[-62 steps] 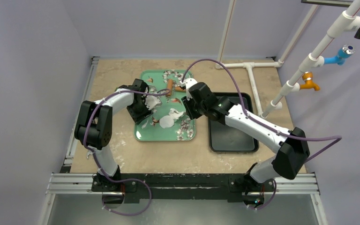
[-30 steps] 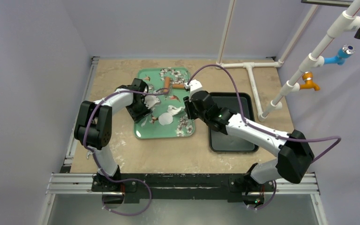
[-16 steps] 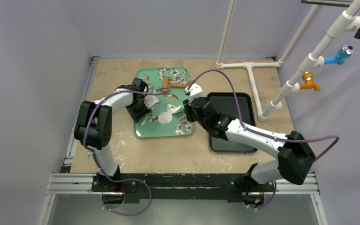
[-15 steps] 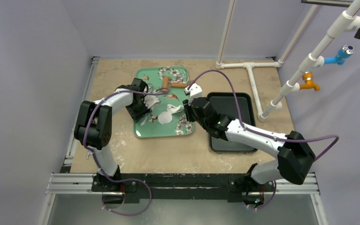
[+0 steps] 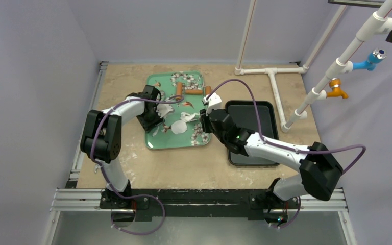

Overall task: Roll out the dumpling wrappers from the dough
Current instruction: Remove the dumpling wrapper from the work surface.

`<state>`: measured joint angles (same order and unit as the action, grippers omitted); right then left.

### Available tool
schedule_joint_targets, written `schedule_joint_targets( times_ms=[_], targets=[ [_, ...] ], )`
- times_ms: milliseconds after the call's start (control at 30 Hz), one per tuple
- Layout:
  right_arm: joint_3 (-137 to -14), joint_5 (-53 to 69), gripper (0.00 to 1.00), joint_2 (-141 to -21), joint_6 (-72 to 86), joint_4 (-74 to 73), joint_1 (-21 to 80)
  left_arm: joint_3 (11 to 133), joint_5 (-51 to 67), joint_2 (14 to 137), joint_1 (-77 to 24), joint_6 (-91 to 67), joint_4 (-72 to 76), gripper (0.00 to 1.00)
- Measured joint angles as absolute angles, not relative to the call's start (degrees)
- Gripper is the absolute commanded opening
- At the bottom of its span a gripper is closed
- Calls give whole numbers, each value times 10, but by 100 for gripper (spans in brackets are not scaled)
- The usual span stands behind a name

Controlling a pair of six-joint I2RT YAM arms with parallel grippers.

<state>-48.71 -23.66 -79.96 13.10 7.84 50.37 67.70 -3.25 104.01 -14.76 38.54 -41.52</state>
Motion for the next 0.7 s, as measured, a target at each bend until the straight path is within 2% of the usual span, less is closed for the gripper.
schedule_joint_targets(
  times_ms=[700],
  targets=[
    [-525, -290, 0, -861, 140, 112, 506, 674, -38, 1035, -148, 386, -403, 50]
  ],
)
